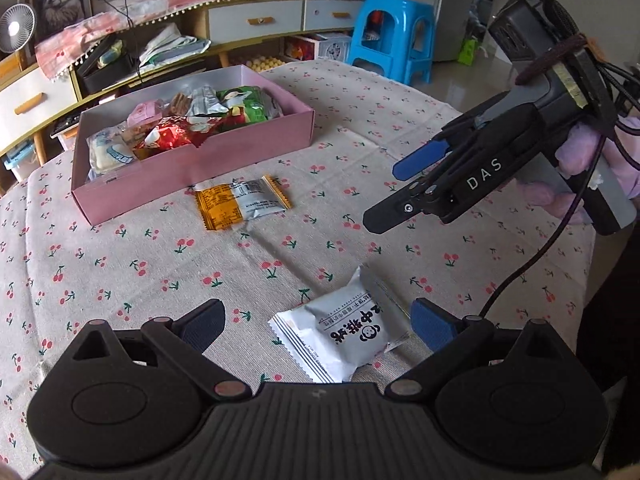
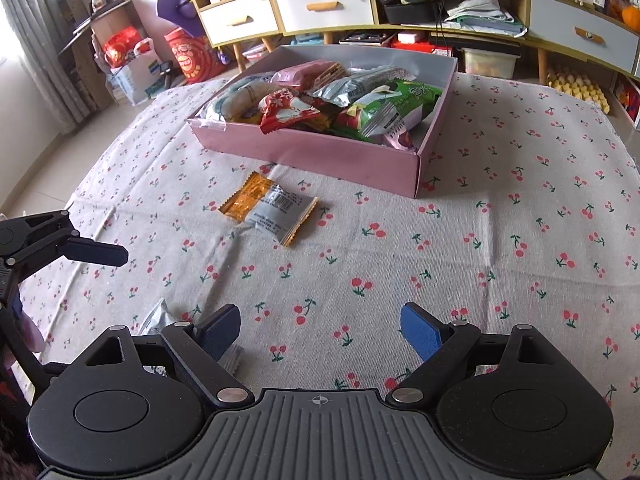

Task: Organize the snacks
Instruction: 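Grasp the white pastry bag with the left tool while the right tool grasps the orange packet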

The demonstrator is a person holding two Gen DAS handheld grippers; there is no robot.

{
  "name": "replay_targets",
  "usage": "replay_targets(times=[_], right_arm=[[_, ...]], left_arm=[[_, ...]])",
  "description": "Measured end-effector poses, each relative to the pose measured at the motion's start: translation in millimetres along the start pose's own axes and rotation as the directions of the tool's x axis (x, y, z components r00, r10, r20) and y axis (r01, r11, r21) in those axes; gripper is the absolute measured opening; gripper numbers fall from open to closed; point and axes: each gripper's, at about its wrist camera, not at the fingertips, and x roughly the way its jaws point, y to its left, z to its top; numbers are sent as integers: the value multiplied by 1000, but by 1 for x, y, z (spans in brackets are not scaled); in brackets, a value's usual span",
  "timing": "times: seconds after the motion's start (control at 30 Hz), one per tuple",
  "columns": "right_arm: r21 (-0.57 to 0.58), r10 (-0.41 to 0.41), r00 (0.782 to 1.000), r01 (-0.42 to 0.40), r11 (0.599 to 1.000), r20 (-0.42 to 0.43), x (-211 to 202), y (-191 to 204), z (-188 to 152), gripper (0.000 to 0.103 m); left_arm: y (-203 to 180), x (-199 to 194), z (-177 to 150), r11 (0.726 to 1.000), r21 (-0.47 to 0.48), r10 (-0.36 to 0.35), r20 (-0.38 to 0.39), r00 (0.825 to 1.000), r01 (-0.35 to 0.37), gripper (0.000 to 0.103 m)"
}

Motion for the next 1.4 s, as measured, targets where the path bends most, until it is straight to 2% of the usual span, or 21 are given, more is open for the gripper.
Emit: replay_targets(times=[0.1,0.3,0.4,0.6,0.77,0.9,0.97,1.1,1.17,1.27,1.4], right_arm=[[-1,0,1000,0,1000,-4,1,2,-1,89],[-4,-8,1000,8,1000,-12,5,3,-2,89],[1,-20,1000,20,1000,-16,10,2,-2,89],[12,-41,999,41,999,-5,19,2,5,89],[4,-75,997,75,997,16,28,3,12,89],[28,-88,996,88,996,23,34,-1,22,89],[29,-96,995,95,995,19,37,-2,28,89],[-13,-115,993,115,993,23,39,-2,33,89],[-53,-129,992,129,990,2,43,-1,33,89],[-121,-145,989,143,982,-3,46,6,28,89],[-152,-111,994,108,983,-14,47,19,26,89]], left_arm=[[-7,6,-3,998,61,-3,-30,1000,5,98],[-13,16,-7,990,135,49,-72,996,-39,97],[-14,20,-8,989,140,64,-76,995,-53,98],[-2,26,-5,995,33,100,-69,993,-98,97],[12,30,0,980,-49,187,-74,980,-190,99],[26,28,5,947,-106,294,-82,952,-302,99],[33,24,6,931,-152,320,-94,943,-332,98],[48,20,4,889,-206,391,-119,912,-408,97],[54,18,4,874,-238,401,-139,906,-424,95],[62,10,1,859,-300,378,-175,909,-415,88],[67,-2,-5,844,-388,314,-201,928,-370,88]])
